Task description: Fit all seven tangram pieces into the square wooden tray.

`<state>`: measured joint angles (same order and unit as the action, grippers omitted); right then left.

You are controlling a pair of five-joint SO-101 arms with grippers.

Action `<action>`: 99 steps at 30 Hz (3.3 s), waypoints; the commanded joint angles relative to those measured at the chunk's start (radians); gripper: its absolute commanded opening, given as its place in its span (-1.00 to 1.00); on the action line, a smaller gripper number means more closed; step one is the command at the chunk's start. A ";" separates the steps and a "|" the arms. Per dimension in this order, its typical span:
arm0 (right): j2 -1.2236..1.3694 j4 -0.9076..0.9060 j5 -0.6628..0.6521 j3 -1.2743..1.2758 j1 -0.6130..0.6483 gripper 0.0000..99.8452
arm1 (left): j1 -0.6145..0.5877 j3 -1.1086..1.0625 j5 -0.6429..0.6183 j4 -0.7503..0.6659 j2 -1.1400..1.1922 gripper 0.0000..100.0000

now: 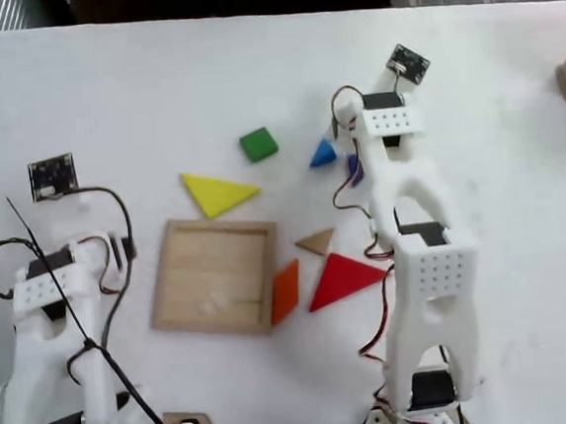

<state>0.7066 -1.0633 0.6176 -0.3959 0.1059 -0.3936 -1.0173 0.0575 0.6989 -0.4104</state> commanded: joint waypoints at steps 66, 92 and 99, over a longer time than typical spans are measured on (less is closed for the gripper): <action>0.331 -0.645 -0.313 -0.769 -0.079 -0.95 | 0.007 0.049 0.009 -0.005 -0.001 -0.53; 0.348 -0.578 -0.207 -0.767 0.027 -0.64 | 0.008 0.049 0.009 -0.005 -0.001 -0.53; 0.407 -0.584 -0.232 -0.766 0.030 -0.64 | 0.008 0.049 0.009 -0.005 -0.001 -0.53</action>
<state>1.1070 -1.6525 0.4043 -1.1354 0.1289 -0.3936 -1.0173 0.0575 0.6989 -0.4104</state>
